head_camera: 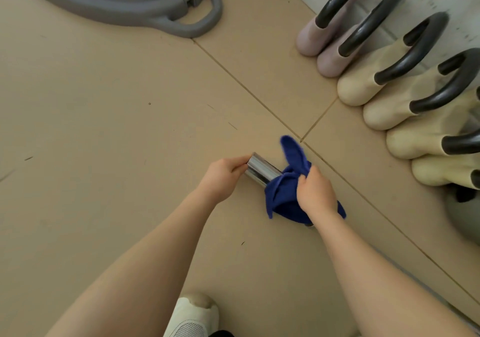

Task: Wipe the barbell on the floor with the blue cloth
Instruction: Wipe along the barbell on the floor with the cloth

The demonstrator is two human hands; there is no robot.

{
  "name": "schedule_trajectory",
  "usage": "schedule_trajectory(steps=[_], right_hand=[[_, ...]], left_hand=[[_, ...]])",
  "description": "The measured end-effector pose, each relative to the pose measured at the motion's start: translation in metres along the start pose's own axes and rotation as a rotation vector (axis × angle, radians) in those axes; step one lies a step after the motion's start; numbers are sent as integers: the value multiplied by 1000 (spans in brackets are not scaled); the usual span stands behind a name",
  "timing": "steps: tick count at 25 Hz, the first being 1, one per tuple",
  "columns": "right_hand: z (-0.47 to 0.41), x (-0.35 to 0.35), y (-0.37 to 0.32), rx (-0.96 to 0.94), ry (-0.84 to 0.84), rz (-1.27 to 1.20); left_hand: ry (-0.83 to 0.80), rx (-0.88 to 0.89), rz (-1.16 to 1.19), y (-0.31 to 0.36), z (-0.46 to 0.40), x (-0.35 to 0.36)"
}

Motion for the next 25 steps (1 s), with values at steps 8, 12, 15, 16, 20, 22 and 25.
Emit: schedule_trajectory(steps=[8, 12, 15, 16, 20, 22, 25], right_hand=[[15, 21, -26, -707, 59, 201], [23, 14, 8, -380, 301, 277], [34, 34, -28, -598, 349, 324], [31, 33, -34, -681, 368, 368], [20, 15, -9, -719, 283, 547], [34, 23, -13, -600, 218, 552], [33, 41, -38, -683, 224, 528]], left_hand=[[13, -379, -383, 25, -23, -3], [181, -171, -150, 32, -23, -1], [102, -185, -201, 43, -34, 1], [64, -191, -159, 43, -36, -3], [-96, -276, 241, 28, -33, -20], [-94, -305, 271, 27, -36, -21], [-109, -237, 131, 39, -40, -14]])
Point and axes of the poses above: each hand's wrist, its own z-axis away from the middle knuckle, its own x-axis out of the palm, y = z × x, the point moved 2 cm from there along -z, towards the middle knuckle, and after that the axes turned 1 degree about -y, right-handed, at the moved point
